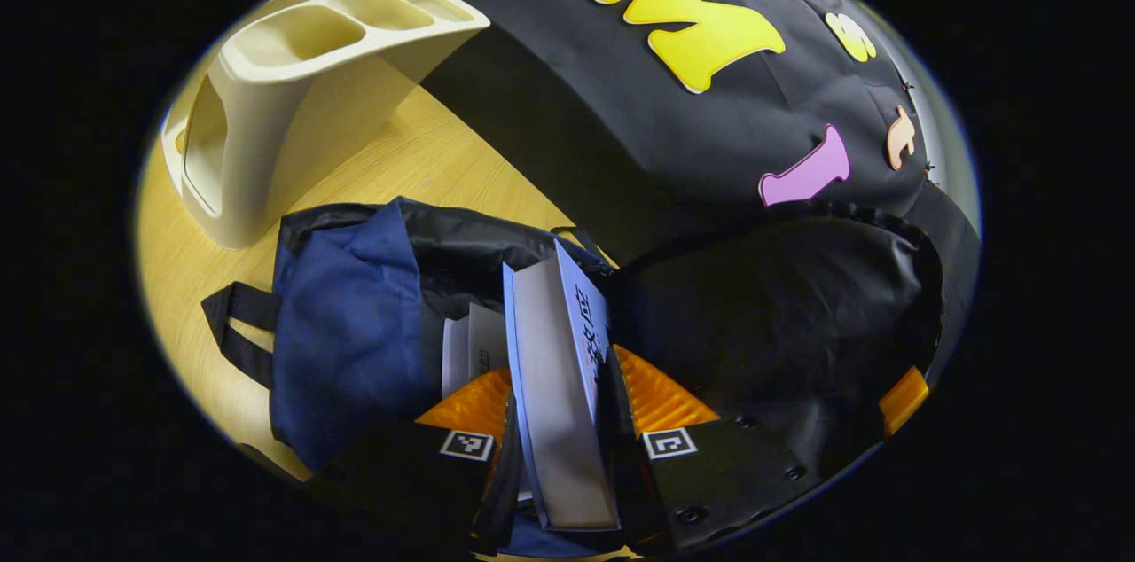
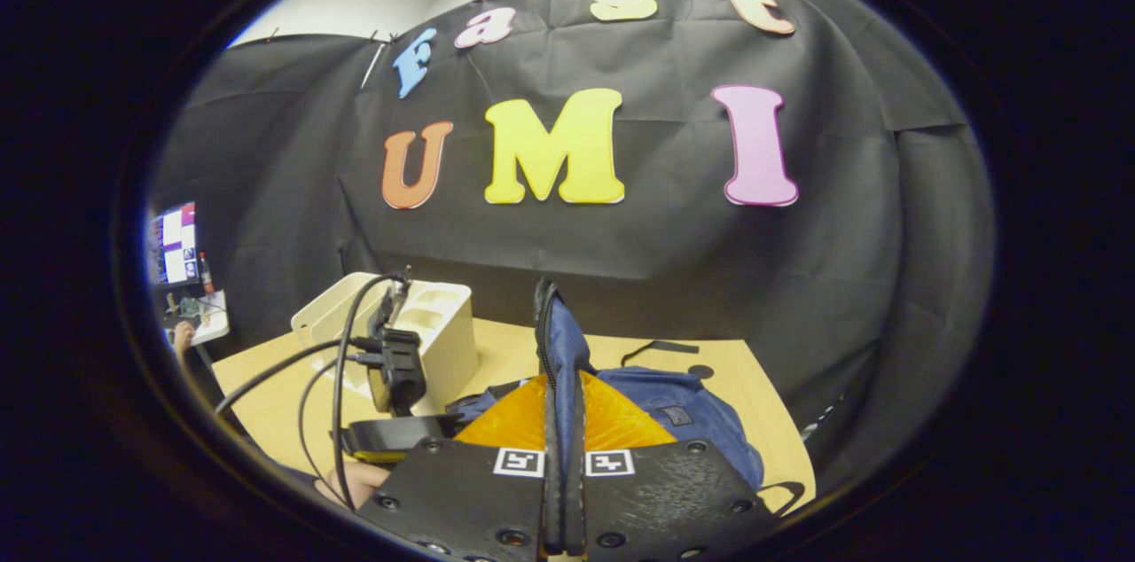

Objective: Open the schoolbag, grab two books from the bookshelf and put them into the schoolbag.

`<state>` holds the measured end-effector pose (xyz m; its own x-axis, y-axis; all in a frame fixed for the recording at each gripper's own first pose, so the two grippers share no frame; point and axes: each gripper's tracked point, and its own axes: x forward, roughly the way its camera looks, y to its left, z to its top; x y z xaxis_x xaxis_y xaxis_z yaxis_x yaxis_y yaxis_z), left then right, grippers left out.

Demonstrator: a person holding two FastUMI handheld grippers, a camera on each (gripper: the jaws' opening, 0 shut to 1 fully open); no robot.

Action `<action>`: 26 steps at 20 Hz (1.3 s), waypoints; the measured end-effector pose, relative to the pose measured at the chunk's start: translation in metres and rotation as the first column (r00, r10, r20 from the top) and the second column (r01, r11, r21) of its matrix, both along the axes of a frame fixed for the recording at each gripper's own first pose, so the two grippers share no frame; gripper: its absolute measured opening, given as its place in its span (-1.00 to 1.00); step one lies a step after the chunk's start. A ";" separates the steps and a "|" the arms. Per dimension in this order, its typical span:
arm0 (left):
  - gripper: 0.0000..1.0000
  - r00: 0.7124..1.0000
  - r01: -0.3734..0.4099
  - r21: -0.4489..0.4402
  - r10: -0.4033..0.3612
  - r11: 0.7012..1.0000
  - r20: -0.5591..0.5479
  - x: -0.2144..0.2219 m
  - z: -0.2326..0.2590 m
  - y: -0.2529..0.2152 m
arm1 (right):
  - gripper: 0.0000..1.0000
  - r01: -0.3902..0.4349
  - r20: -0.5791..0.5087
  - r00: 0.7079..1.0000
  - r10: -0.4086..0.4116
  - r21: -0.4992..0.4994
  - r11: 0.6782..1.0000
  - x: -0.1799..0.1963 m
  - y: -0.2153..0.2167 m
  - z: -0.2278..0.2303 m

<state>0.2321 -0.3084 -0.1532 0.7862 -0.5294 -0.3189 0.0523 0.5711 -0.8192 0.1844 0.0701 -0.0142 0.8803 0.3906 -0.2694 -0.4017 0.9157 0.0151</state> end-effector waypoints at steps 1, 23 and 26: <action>-0.03 1.000 0.004 -0.005 -0.004 1.000 -0.020 0.000 -0.009 -0.005 | -0.96 -0.003 -0.001 1.000 0.003 -0.003 1.000 -0.002 0.002 -0.003; 0.58 0.991 -0.072 0.275 0.037 0.959 0.129 -0.034 0.017 0.090 | -0.93 0.214 -0.091 0.970 -0.224 -0.104 0.971 0.000 -0.045 -0.060; 0.58 0.973 -0.152 0.320 0.084 0.935 0.216 -0.048 0.029 0.129 | -0.92 0.231 -0.087 0.966 -0.242 -0.117 0.966 -0.004 -0.043 -0.068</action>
<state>0.1841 -0.1799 -0.1241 0.9011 -0.3192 -0.2936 0.1074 0.8202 -0.5619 0.1804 0.0267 -0.0818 0.9106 0.1396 -0.3890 -0.1751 0.9829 -0.0572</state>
